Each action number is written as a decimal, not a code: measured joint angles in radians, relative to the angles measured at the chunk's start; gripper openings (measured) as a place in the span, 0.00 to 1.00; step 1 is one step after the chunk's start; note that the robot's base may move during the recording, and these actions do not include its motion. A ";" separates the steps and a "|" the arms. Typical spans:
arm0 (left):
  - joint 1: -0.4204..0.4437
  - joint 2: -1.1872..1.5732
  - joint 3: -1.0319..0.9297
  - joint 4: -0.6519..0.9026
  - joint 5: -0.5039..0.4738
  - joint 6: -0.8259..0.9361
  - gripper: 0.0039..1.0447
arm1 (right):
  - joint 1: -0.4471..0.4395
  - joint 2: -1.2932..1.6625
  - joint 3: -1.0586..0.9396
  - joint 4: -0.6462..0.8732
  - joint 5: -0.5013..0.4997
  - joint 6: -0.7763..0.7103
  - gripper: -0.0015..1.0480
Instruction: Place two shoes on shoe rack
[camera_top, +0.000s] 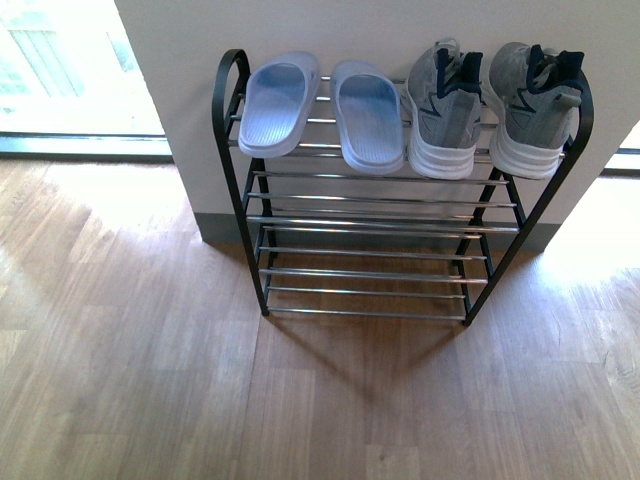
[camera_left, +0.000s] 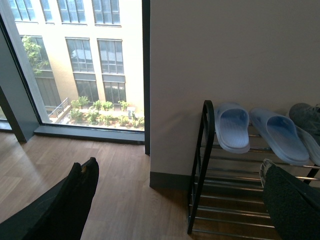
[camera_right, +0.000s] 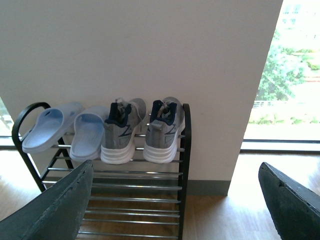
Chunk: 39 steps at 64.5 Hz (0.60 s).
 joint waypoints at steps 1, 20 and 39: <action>0.000 0.000 0.000 0.000 0.000 0.000 0.91 | 0.000 0.000 0.000 0.000 0.000 0.000 0.91; 0.000 0.000 0.000 0.000 0.000 0.000 0.91 | 0.000 0.000 0.000 0.000 0.000 0.000 0.91; 0.000 0.000 0.000 0.000 0.000 0.000 0.91 | 0.000 0.000 0.000 0.000 0.000 0.000 0.91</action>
